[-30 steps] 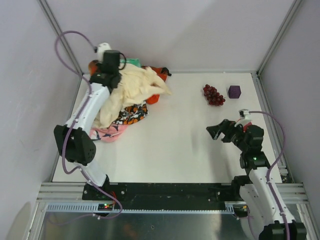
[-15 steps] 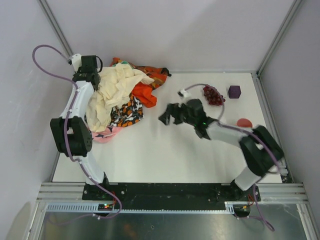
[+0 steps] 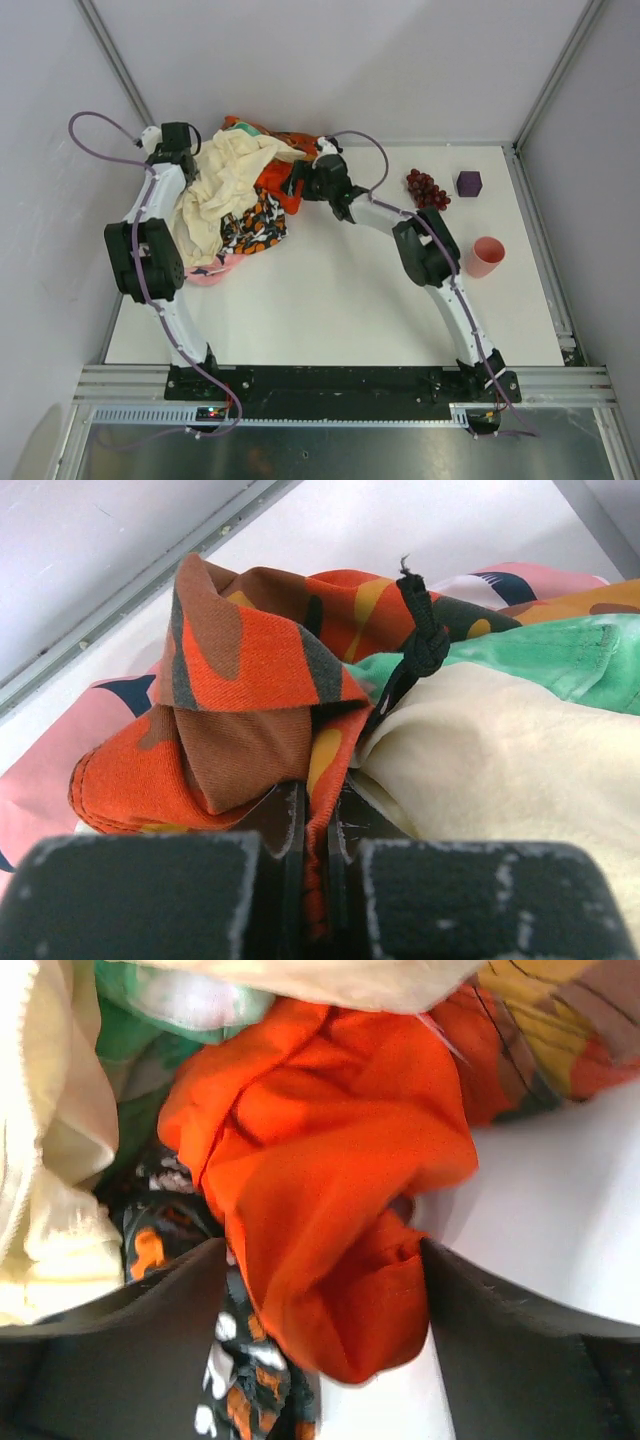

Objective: Pick out a specific cloth from the pile

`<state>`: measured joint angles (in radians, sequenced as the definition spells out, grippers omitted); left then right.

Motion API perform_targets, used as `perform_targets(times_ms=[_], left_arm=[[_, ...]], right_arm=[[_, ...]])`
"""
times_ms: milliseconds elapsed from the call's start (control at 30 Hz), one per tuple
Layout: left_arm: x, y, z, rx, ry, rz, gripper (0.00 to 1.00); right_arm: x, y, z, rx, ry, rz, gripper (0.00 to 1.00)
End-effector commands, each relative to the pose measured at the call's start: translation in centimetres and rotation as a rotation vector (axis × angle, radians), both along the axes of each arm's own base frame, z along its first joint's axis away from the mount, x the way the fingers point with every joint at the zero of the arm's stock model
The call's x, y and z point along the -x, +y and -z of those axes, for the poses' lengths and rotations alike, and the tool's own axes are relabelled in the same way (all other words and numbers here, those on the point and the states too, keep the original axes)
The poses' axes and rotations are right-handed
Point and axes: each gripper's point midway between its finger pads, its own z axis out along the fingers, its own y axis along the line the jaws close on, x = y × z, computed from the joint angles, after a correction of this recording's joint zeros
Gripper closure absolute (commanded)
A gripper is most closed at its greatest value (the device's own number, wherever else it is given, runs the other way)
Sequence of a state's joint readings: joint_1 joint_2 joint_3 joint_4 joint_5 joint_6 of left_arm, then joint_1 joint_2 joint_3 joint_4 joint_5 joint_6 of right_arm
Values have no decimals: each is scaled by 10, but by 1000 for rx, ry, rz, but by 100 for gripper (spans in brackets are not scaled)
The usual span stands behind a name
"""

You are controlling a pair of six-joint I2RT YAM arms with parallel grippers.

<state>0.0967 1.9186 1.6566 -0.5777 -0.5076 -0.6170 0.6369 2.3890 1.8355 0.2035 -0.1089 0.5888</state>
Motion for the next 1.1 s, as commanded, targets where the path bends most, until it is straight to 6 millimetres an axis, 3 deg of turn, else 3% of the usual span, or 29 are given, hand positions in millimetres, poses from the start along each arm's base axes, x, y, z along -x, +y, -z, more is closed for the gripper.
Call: perform_targets(times_ms=[0, 67, 100, 167, 333, 500, 600, 667, 933, 1067], left_arm=[[21, -19, 60, 100, 167, 34, 99], [20, -21, 63, 107, 173, 40, 98], [20, -22, 64, 109, 175, 40, 97], [21, -21, 68, 110, 183, 36, 96], [23, -13, 84, 77, 223, 1, 97], [25, -16, 99, 101, 257, -1, 99], [29, -18, 104, 109, 276, -2, 99], [32, -20, 106, 116, 284, -3, 99], [33, -31, 106, 123, 290, 16, 99], [32, -42, 101, 123, 285, 39, 99]], right_arm=[[-10, 23, 2, -17, 65, -28, 34], [-8, 25, -11, -22, 47, -46, 70], [-5, 23, -27, -22, 22, -52, 85], [1, 16, -67, -7, -66, -55, 96], [36, -13, -214, 35, -331, -105, 100], [96, -65, -381, -30, -598, -163, 100], [143, -98, -459, -59, -749, -174, 100], [177, -119, -498, -78, -846, -178, 100], [286, -198, -588, -153, -1111, -137, 100], [330, -228, -608, -189, -1181, -126, 100]])
